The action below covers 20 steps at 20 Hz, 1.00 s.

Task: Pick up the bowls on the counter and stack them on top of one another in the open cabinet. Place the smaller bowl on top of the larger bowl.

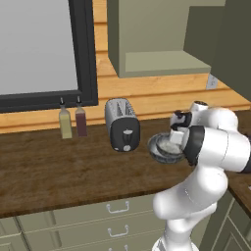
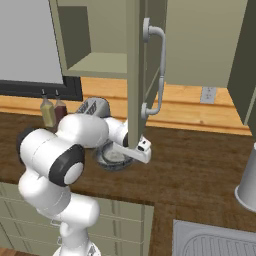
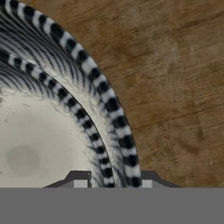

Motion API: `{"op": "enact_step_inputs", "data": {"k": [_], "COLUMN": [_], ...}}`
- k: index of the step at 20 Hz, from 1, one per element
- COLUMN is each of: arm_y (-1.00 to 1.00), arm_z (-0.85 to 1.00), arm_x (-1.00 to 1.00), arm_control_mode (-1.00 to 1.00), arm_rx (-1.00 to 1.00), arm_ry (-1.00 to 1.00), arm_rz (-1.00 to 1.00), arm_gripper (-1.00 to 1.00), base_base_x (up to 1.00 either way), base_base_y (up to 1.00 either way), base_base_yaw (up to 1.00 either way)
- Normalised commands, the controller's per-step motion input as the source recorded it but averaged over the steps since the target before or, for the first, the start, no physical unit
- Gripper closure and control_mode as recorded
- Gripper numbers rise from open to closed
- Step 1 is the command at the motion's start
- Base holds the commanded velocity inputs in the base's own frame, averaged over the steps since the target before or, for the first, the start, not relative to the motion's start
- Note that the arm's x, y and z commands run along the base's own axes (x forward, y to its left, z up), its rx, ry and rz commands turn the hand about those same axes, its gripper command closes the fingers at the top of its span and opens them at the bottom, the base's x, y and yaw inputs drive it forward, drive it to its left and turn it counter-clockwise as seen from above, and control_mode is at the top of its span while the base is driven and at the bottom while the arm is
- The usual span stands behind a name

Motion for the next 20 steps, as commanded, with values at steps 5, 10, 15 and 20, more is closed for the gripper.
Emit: {"op": "enact_step_inputs", "data": {"k": [5,10,15,20], "arm_y": [0.21,0.34,0.25,0.31], "arm_z": [0.54,0.48,0.48,0.73], "arm_x": [-0.68,-0.67,-0.72,-0.61], "arm_control_mode": [-1.0,-1.0,-1.0,-1.0], "arm_rx": [0.0,0.0,0.0,0.0], "arm_ry": [-0.05,-0.04,-0.1,-0.14], "arm_rz": [-0.26,-0.35,-0.41,-0.46], "arm_gripper": [1.0,1.0,1.0,1.0], "base_base_x": [0.0,0.0,0.0,0.0], "base_base_y": [0.0,0.0,0.0,0.0], "base_base_yaw": [0.0,0.0,0.0,0.0]}}
